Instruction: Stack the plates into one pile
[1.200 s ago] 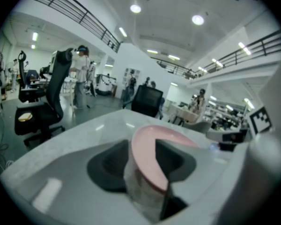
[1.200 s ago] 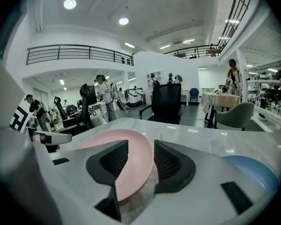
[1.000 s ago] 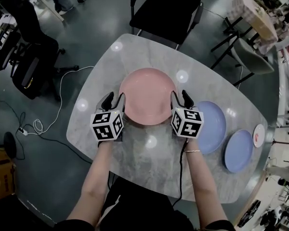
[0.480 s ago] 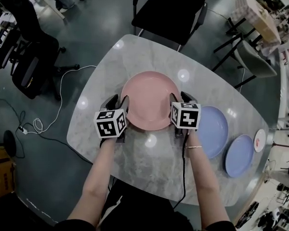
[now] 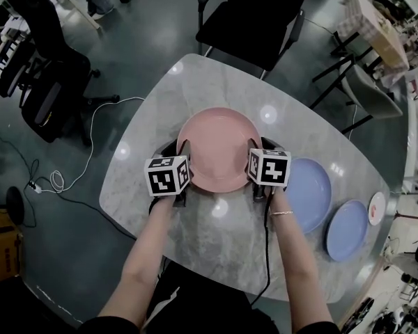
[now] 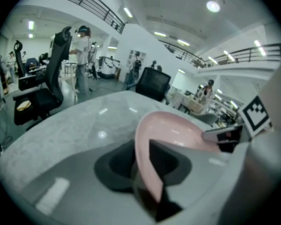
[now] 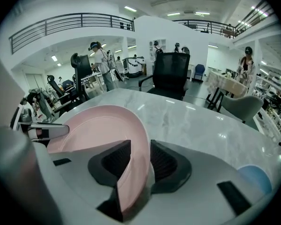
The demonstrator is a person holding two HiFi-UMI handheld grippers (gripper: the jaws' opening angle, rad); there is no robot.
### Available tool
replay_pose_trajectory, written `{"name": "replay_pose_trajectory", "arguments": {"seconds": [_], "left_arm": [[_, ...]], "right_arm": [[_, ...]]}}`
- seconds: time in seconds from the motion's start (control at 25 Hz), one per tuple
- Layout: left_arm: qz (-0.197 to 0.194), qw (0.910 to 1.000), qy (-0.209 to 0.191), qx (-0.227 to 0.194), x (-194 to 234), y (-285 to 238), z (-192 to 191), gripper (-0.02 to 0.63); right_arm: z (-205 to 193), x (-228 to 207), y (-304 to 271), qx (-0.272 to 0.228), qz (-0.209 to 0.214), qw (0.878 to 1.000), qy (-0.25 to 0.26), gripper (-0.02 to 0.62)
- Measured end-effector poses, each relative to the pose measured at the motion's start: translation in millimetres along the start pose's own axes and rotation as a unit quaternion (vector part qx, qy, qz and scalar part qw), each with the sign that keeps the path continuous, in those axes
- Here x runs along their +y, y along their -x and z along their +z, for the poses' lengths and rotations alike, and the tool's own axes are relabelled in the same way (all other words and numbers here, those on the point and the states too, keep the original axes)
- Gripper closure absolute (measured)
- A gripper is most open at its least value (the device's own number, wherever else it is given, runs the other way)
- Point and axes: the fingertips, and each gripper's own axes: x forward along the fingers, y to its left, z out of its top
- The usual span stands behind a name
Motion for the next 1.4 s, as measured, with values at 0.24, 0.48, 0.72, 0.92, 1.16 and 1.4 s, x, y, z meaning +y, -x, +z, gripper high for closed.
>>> {"name": "replay_pose_trajectory", "arguments": {"seconds": [0.24, 0.48, 0.72, 0.92, 1.16, 1.4], "left_arm": [[0.007, 0.9999, 0.009, -0.002, 6, 12, 11, 0.540], [-0.004, 0.9998, -0.009, -0.019, -6, 28, 36, 0.546], [-0.048, 0.9978, -0.040, -0.024, -56, 32, 54, 0.551], [-0.099, 0.9910, -0.089, -0.010, -132, 20, 49, 0.551], [-0.164, 0.9769, -0.135, 0.027, -226, 2, 17, 0.551], [-0.196, 0.9622, -0.177, 0.065, -292, -14, -22, 0.550]], "right_arm": [[6, 13, 17, -0.012, 0.008, 1.000, -0.013, 0.453], [15, 13, 52, -0.042, 0.010, 0.998, -0.041, 0.448], [17, -21, 103, -0.078, -0.008, 0.994, -0.080, 0.456], [-8, -81, 148, -0.096, -0.057, 0.986, -0.126, 0.460], [-70, -152, 195, -0.092, -0.109, 0.970, -0.194, 0.470], [-134, -198, 217, -0.076, -0.148, 0.954, -0.249, 0.471]]}}
